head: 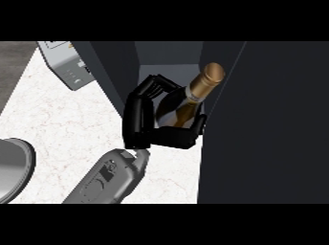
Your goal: Pick up the wine, place it into the cabinet and close the cabinet
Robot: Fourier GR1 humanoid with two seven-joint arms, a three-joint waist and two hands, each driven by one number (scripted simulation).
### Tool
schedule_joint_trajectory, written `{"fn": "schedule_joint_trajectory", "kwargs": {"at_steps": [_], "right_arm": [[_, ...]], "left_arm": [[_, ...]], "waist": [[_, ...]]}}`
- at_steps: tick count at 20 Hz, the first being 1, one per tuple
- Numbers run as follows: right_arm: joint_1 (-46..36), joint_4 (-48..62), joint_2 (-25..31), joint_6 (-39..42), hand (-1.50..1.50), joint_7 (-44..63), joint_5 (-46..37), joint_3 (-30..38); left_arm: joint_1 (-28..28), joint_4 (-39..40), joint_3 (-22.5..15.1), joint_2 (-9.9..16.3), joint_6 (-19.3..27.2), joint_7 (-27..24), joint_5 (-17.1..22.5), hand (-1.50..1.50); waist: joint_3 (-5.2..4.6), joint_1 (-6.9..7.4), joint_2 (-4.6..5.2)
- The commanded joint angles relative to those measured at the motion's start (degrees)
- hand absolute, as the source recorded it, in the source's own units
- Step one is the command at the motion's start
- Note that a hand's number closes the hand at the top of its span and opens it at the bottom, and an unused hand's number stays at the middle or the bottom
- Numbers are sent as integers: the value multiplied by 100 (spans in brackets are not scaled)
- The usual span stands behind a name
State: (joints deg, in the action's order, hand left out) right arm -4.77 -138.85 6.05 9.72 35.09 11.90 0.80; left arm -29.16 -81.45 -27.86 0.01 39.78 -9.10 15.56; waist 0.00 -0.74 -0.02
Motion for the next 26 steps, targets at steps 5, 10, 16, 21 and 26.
{"fn": "schedule_joint_trajectory", "kwargs": {"at_steps": [5, 10, 16, 21, 26], "right_arm": [[-171, -657, -9, -229, -150, 465, 270, -30], [102, -633, 25, -71, -150, 191, 587, 331], [227, -439, 35, 164, -150, -25, 447, 165], [436, -666, -66, 102, -150, -96, 570, 223], [341, -890, -18, -39, -150, 289, 558, 148]], "left_arm": [[-129, 1015, -370, -1, 396, -818, 60, 150], [101, 851, -218, 0, 268, -782, -218, 150], [5, 1457, 158, 0, -19, -1419, 438, 150], [-656, 1910, 576, 1, -110, -1224, 429, 150], [-717, 2232, 900, 2, -581, -1251, 487, 150]], "waist": [[-3, -21, 5], [2, 38, -11], [0, 19, 2], [2, -8, -1], [0, -11, -2]]}}
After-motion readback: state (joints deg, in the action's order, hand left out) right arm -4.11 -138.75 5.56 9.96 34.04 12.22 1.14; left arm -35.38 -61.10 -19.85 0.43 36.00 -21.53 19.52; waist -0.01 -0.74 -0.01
